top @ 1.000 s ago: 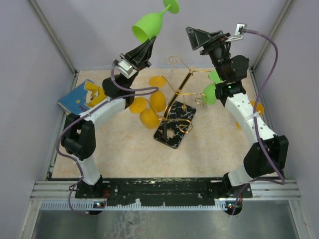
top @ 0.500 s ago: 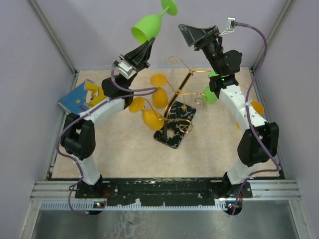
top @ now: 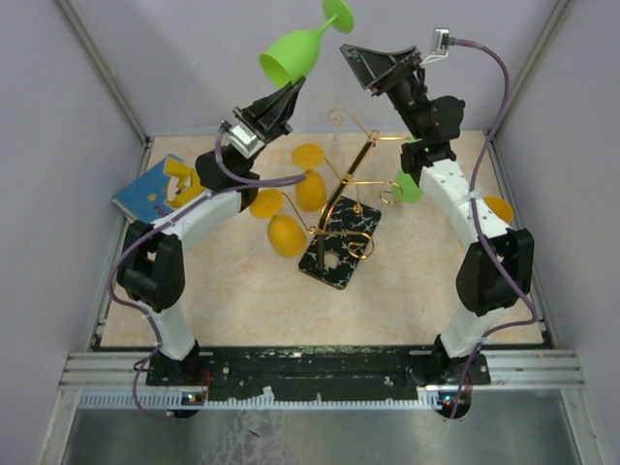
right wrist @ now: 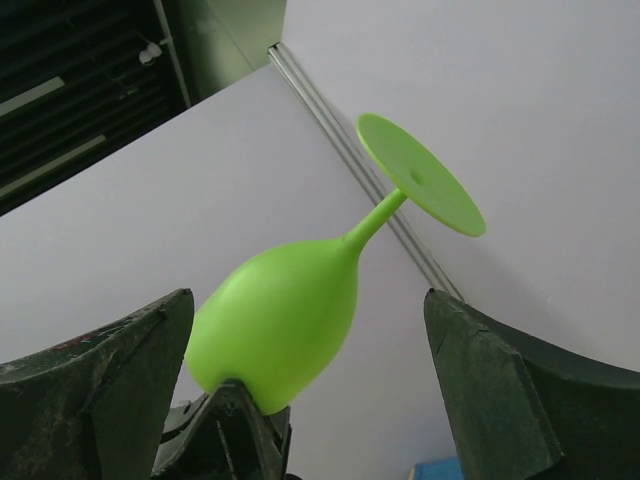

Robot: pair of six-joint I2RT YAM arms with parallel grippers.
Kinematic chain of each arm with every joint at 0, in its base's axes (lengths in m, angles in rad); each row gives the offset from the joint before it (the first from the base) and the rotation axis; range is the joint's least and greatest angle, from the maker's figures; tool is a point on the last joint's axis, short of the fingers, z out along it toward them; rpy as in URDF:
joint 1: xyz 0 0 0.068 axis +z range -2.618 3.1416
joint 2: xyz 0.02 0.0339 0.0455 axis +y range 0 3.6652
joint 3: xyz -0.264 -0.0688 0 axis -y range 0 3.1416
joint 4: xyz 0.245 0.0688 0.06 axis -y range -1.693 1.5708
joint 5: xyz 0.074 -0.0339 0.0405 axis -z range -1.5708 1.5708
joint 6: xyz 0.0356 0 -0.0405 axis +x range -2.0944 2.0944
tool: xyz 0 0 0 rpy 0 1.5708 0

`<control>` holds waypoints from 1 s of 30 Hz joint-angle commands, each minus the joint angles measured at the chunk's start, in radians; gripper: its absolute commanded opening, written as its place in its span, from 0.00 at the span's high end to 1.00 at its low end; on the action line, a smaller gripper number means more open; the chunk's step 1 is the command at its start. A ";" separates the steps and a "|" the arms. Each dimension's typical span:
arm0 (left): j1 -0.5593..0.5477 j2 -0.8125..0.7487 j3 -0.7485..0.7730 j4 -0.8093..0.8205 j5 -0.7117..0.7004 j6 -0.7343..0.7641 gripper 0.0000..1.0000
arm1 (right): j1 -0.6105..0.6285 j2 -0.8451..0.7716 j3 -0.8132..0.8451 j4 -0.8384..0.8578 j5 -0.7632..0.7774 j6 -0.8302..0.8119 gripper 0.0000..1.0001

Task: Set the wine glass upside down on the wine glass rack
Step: Turn the wine glass upside down at the wine rack.

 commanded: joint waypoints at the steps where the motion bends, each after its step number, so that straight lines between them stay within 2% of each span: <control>1: 0.006 -0.057 0.040 0.048 0.015 -0.008 1.00 | 0.009 -0.013 0.046 0.073 -0.015 0.013 0.03; 14: 0.017 -0.068 0.081 -0.003 0.063 0.045 1.00 | 0.034 0.025 0.087 0.134 -0.011 0.070 0.07; 21: 0.034 -0.082 0.049 -0.034 0.145 0.072 1.00 | 0.064 0.127 0.204 0.172 -0.014 0.123 0.10; 30: 0.033 -0.103 0.018 -0.034 0.183 0.054 1.00 | 0.097 0.260 0.363 0.183 0.018 0.156 0.14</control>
